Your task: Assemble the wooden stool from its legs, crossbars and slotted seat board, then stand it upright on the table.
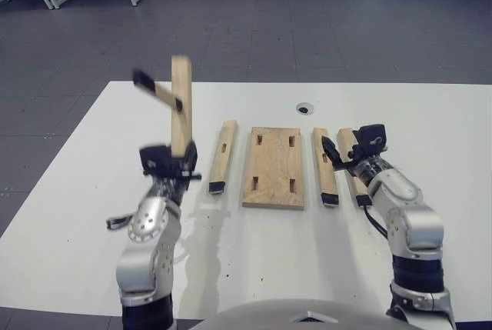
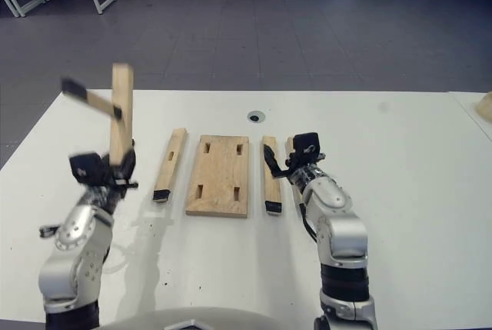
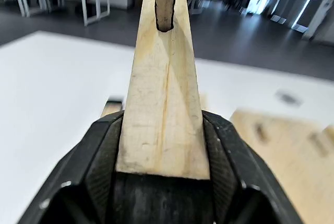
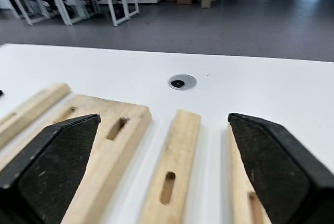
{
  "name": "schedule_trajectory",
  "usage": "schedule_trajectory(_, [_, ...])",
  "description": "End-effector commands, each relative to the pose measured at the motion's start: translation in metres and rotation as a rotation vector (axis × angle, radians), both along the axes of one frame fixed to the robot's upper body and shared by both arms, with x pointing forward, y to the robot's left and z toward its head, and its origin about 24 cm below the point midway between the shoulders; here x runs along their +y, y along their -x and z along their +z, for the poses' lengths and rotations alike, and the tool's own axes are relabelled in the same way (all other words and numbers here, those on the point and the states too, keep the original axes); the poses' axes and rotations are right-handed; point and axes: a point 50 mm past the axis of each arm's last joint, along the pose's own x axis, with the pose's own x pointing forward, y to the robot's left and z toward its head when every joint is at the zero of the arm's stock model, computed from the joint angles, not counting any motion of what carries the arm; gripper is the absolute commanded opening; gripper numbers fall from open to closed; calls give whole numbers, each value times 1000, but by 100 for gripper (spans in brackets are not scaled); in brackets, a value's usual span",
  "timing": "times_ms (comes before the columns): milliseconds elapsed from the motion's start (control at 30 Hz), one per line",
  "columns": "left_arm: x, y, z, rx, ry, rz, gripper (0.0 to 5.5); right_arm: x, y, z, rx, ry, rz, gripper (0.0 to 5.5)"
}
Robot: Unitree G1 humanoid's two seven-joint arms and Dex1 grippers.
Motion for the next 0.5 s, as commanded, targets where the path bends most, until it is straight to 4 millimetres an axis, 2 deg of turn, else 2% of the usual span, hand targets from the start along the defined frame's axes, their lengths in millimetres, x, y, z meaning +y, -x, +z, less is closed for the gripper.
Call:
schedule_trajectory(33, [-31,-12,11,22,249,-368,204,17,-15,32,59,-413,217,515])
schedule_trajectory(67, [-39,-12,8,48,332,-482,204,25,-17,44,81,-565,311,536])
schedule_trajectory(133, [-47,-9,5,79,459,-645,204,33,-18,62,108,-756,463,540])
schedule_trajectory(233, [-53,-5,8,101,569,-818,204,37,-15,74,150,-907,597,540])
schedule_trajectory(333, [-57,-7,10,118,564,-897,204,42,-10,81,183,-973,667,540])
schedule_trajectory(500, [-65,-4,12,132,598,-974,204,49,-5,76,254,-942,676,540])
